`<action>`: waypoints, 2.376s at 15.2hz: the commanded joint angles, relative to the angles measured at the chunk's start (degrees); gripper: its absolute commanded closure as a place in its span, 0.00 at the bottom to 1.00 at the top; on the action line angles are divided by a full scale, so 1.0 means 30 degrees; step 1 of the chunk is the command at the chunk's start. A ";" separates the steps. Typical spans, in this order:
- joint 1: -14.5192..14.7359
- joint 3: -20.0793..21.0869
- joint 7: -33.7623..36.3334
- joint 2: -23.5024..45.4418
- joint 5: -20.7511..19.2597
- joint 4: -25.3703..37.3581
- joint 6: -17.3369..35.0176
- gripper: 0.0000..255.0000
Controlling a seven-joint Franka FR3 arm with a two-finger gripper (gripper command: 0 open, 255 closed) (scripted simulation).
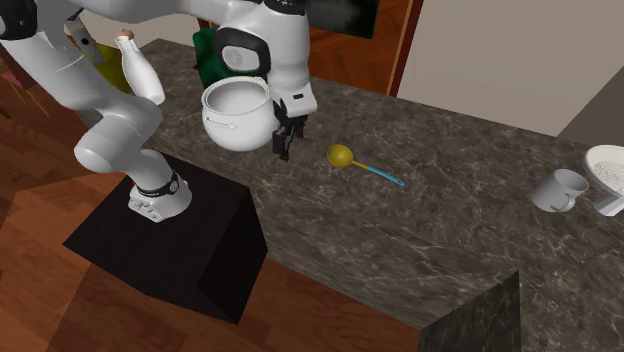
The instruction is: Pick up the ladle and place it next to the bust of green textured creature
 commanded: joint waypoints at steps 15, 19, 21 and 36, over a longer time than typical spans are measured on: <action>0.0846 0.0740 0.1872 1.1743 0.1367 0.9696 0.2000 0.00; 0.1051 0.0794 0.2073 1.3328 0.1446 1.1004 0.2301 0.00; 0.1103 0.0798 0.2078 1.3519 0.1434 1.0767 0.2733 0.00; 0.1203 0.0803 0.2092 1.3915 0.1407 1.0408 0.3493 1.00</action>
